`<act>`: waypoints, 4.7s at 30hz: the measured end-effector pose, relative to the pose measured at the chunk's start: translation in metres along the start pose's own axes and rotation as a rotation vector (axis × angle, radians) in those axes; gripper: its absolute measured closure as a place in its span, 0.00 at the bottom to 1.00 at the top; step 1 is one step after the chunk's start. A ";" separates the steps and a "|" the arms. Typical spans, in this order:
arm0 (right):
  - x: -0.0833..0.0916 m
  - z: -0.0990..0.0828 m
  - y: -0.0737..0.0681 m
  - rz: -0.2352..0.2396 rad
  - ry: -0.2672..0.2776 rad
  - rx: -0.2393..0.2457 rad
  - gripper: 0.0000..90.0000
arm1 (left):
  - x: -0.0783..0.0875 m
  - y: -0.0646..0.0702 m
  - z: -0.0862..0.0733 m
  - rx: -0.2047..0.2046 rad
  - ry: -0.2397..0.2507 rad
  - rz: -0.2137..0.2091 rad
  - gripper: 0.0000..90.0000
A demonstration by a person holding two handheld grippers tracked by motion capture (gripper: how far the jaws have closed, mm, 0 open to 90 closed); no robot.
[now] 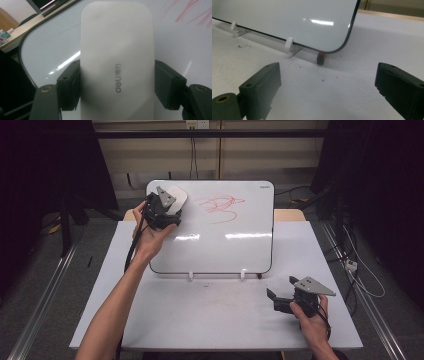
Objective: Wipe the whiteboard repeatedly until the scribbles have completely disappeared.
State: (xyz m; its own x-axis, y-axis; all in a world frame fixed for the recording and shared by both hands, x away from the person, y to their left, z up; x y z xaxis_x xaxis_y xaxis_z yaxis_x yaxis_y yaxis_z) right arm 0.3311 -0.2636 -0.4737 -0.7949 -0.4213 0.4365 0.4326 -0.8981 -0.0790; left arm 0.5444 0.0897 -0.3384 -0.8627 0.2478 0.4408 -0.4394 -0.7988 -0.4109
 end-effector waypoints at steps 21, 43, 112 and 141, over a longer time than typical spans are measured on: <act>-0.001 0.000 -0.001 0.001 -0.002 0.008 0.07 | 0.013 0.071 -0.038 -0.168 -0.036 -0.104 0.34; 0.001 0.000 0.000 0.002 0.001 -0.002 0.07 | 0.002 0.046 0.004 -0.142 -0.030 -0.063 0.35; 0.001 0.000 -0.001 0.010 0.006 0.002 0.07 | -0.003 0.146 0.018 -0.372 -0.017 -0.123 0.35; 0.001 -0.001 0.000 0.007 0.005 -0.005 0.07 | -0.016 0.057 0.062 -0.136 -0.037 -0.051 0.35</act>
State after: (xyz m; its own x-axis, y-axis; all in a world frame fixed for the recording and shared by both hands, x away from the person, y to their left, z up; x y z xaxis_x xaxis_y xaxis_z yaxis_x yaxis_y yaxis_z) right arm 0.3299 -0.2647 -0.4736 -0.7943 -0.4279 0.4312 0.4356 -0.8960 -0.0865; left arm 0.5483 0.0063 -0.3199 -0.8296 0.2637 0.4921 -0.5145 -0.7034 -0.4904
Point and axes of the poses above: each handheld gripper's, and its own axes: x roughly backward along the jaws, z roughly out of its top, y roughly to its right, the point moved 5 cm from there along -x, roughly forward along the jaws, and after that the axes turned 4 degrees about z, right-handed, at the moved point
